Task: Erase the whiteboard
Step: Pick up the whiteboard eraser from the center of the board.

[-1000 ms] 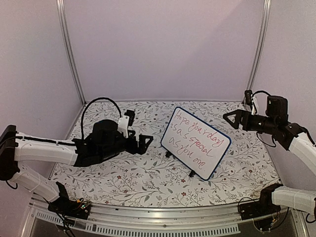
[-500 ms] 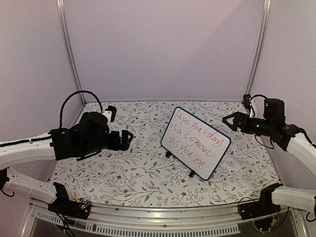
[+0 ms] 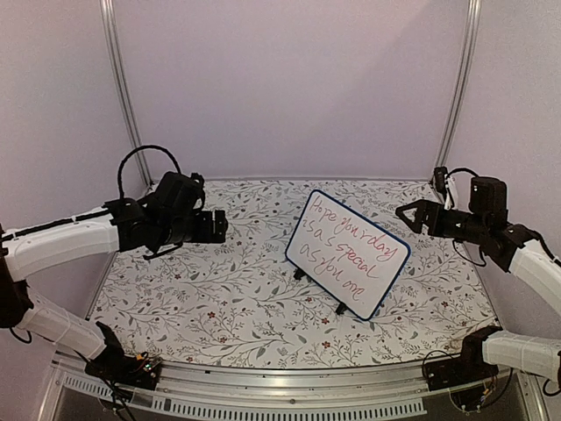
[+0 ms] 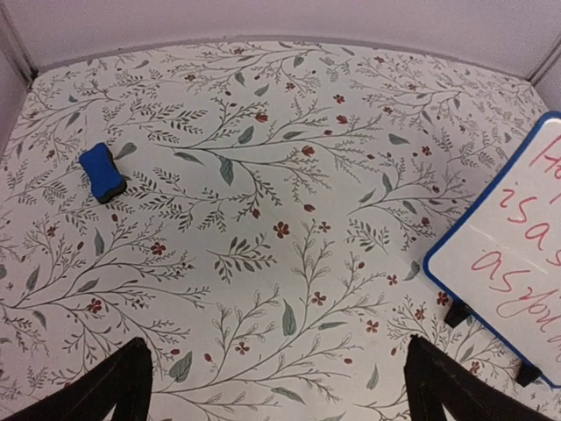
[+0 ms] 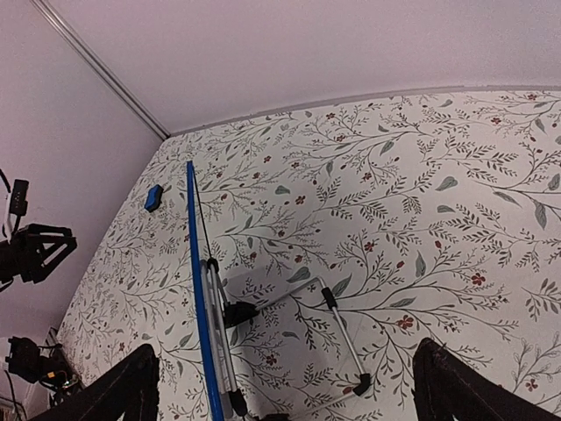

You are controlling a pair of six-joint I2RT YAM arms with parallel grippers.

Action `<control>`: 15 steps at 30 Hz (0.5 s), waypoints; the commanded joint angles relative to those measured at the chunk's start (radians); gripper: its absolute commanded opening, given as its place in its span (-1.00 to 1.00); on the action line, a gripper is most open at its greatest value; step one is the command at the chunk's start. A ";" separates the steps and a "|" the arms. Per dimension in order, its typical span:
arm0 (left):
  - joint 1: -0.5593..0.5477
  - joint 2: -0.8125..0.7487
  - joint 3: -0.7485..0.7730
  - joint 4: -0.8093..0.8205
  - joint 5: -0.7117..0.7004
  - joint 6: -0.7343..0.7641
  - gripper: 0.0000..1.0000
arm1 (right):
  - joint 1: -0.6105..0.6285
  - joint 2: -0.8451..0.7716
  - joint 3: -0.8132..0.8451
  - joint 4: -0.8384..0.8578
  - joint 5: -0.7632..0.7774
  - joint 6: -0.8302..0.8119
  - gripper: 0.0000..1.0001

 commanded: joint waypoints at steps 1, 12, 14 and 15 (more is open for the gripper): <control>0.144 0.040 0.019 -0.002 0.071 -0.064 0.99 | 0.004 -0.023 -0.036 0.094 0.025 -0.024 0.98; 0.304 0.114 0.021 -0.105 0.033 -0.282 0.99 | 0.003 -0.012 -0.145 0.263 0.013 0.027 0.98; 0.335 0.111 0.008 -0.108 0.053 -0.312 0.99 | 0.004 -0.009 -0.143 0.255 0.019 0.017 0.98; 0.345 0.106 0.000 -0.105 0.052 -0.327 0.99 | 0.004 -0.005 -0.142 0.250 0.021 0.005 0.98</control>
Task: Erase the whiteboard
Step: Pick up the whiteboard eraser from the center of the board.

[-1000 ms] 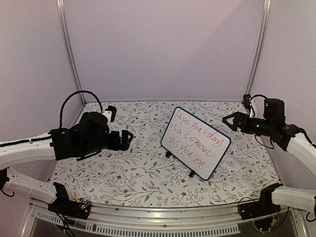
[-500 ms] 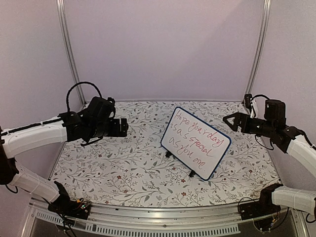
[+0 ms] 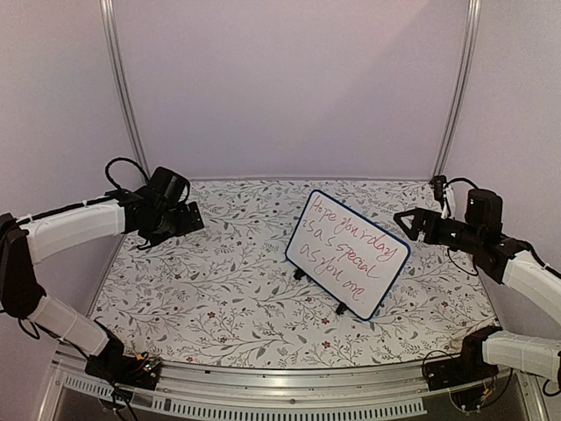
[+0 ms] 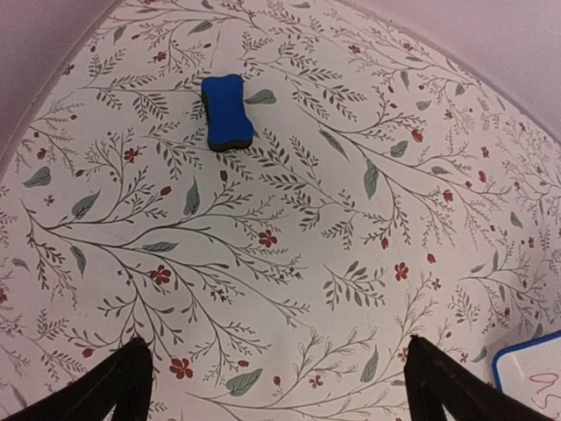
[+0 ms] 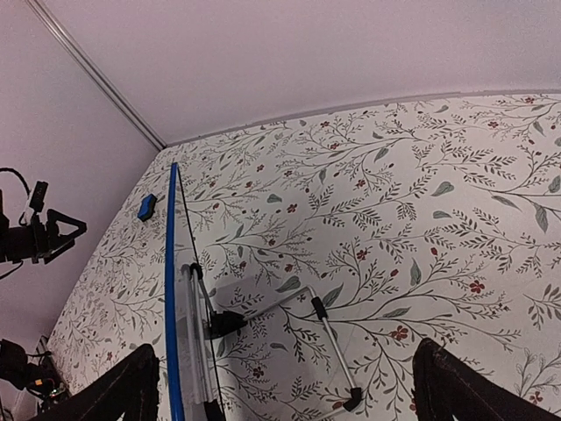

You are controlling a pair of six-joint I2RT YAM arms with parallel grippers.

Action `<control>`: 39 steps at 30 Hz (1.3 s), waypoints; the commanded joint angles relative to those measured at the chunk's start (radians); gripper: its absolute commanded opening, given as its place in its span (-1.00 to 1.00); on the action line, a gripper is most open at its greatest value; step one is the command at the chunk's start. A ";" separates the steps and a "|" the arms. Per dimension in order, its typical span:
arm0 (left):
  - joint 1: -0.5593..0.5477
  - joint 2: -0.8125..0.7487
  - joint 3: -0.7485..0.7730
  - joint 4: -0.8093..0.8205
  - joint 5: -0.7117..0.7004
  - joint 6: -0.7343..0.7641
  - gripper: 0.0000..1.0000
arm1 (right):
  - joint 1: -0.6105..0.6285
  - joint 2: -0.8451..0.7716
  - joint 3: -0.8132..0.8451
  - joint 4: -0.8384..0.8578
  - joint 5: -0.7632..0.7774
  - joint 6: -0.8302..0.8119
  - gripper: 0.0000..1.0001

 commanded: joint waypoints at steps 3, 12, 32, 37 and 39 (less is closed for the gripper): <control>0.062 -0.018 -0.049 0.018 -0.005 -0.128 0.99 | 0.004 -0.007 -0.018 0.064 0.009 -0.005 0.98; 0.098 0.214 0.101 0.071 -0.079 -0.163 0.99 | 0.004 -0.148 -0.047 0.064 0.130 0.081 0.98; 0.292 0.780 0.643 -0.010 -0.039 -0.013 0.99 | 0.005 -0.174 -0.046 0.016 0.088 0.112 0.98; 0.297 0.799 0.646 0.041 -0.008 0.050 0.86 | 0.004 -0.212 -0.054 0.014 0.104 0.102 0.98; 0.300 0.809 0.655 0.038 -0.012 0.061 0.77 | 0.003 -0.218 -0.054 0.015 0.106 0.100 0.98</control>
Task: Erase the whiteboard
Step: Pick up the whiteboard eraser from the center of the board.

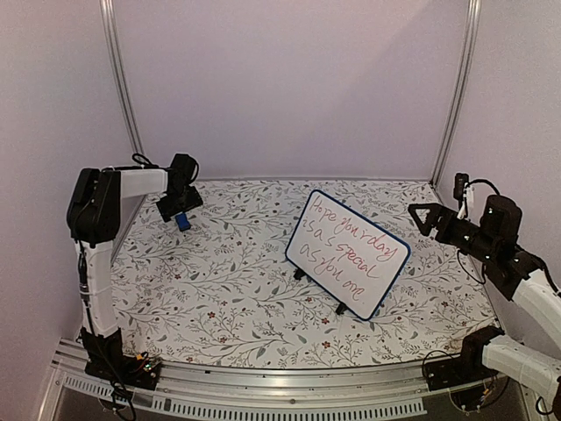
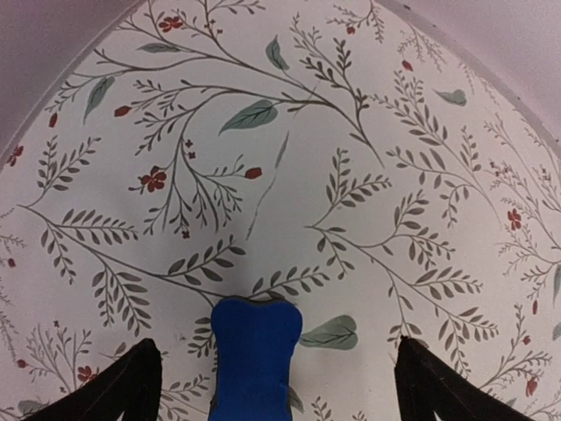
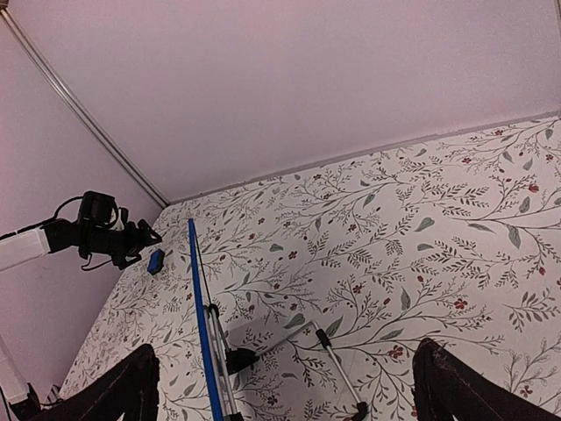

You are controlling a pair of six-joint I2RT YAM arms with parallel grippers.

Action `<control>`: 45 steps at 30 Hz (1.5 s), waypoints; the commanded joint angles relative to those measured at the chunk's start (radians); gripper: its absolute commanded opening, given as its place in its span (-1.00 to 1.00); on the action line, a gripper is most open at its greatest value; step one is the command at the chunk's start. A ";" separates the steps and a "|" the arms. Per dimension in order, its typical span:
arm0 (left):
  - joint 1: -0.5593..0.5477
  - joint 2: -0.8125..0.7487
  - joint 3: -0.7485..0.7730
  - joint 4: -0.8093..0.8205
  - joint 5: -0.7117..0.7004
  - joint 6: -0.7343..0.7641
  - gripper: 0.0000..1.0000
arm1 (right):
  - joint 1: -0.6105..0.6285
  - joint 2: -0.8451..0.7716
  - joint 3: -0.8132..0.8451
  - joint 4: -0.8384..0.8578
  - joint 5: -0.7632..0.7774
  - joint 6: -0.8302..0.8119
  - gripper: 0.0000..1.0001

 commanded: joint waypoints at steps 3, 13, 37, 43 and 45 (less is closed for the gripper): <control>0.013 0.045 0.022 0.027 0.018 0.079 0.64 | 0.003 -0.025 -0.007 0.016 0.003 -0.009 0.98; 0.025 0.058 -0.023 0.057 0.024 0.106 0.30 | 0.003 -0.008 -0.009 0.022 -0.003 -0.012 0.98; 0.021 0.066 -0.056 0.070 0.059 0.093 0.03 | 0.004 0.007 -0.011 0.030 -0.008 -0.014 0.98; 0.015 0.062 -0.060 0.069 0.050 0.089 -0.11 | 0.004 0.010 -0.011 0.029 -0.011 -0.015 0.98; 0.013 0.058 -0.063 0.069 0.047 0.087 -0.11 | 0.004 0.010 -0.010 0.030 -0.011 -0.014 0.98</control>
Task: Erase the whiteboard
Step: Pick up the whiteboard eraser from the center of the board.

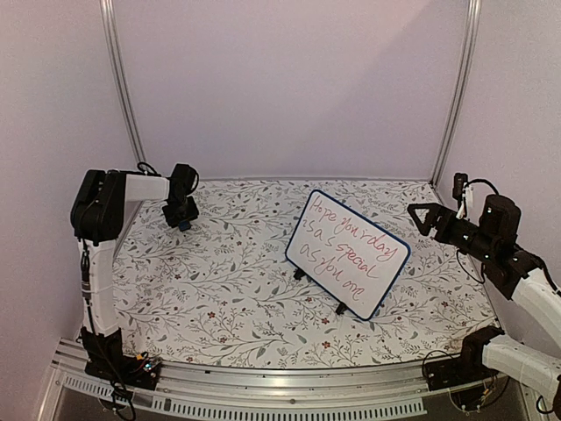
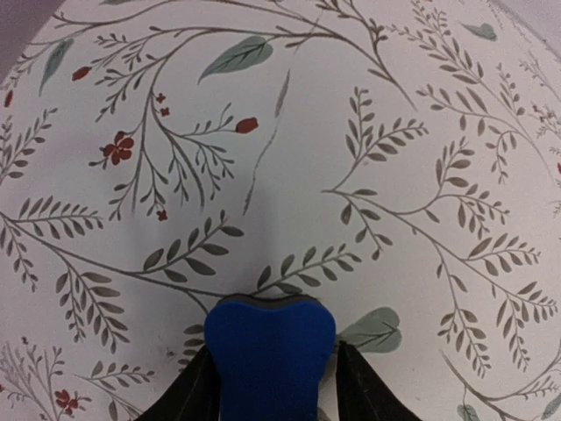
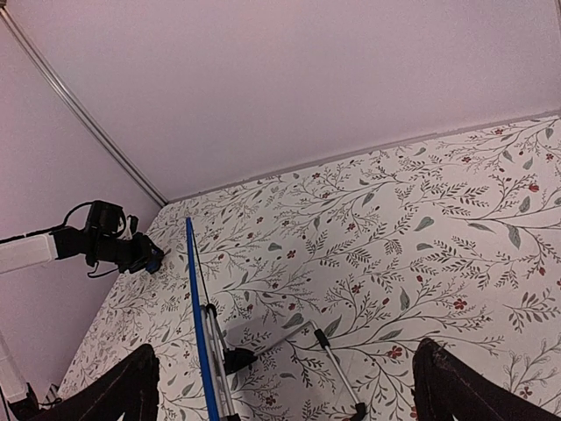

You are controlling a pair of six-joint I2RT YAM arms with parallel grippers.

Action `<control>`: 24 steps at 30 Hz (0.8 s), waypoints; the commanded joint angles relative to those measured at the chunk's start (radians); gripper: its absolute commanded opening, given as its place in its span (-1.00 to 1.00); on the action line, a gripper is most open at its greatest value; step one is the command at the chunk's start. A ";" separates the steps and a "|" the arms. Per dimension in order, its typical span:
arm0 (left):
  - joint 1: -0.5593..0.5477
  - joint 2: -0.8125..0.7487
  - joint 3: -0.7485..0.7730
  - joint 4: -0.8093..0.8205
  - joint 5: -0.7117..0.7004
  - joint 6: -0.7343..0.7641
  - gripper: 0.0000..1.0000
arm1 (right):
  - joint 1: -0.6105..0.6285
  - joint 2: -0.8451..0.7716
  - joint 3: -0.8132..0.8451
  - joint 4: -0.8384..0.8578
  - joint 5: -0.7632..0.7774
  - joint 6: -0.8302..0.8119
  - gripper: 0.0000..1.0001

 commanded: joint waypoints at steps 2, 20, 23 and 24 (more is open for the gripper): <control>-0.006 0.004 -0.014 0.012 -0.011 -0.001 -0.19 | 0.003 0.004 -0.010 0.022 -0.014 -0.009 0.98; -0.103 -0.199 -0.211 0.215 0.168 0.216 -0.82 | 0.005 0.010 -0.004 0.016 -0.027 -0.011 0.98; -0.149 -0.284 -0.294 0.304 0.318 0.311 -0.80 | 0.004 0.010 -0.003 0.013 -0.029 -0.013 0.98; -0.172 -0.313 -0.323 0.336 0.374 0.338 -0.77 | 0.004 0.010 -0.004 0.013 -0.033 -0.014 0.98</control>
